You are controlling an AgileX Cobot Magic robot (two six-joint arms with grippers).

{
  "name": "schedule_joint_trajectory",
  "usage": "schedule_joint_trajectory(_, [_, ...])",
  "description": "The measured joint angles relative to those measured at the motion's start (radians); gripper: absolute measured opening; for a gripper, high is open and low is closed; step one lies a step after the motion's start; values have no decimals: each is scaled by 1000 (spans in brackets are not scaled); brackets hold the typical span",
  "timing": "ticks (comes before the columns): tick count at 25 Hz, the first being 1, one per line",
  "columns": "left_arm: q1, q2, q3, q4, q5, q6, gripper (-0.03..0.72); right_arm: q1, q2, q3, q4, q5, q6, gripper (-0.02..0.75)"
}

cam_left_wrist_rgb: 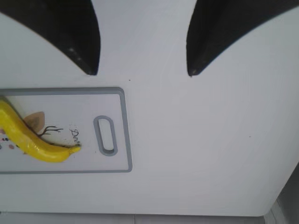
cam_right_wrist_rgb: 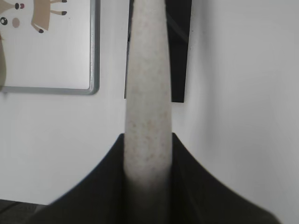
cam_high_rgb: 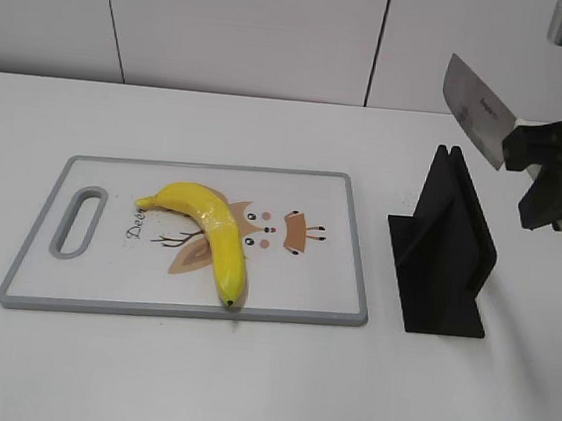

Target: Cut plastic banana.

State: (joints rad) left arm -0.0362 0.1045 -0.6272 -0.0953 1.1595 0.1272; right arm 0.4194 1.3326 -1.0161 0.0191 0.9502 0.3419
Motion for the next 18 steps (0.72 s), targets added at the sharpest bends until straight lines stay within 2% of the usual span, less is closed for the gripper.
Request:
schedule_joint_trajectory(9, [0,-109,94,-33,61,-1,552,0,40,11,-7,-36,10,167])
schedule_joint_trajectory(18, [0,-110,138,-43,-60,-1,552,0,85,11,-9,-45,13,167])
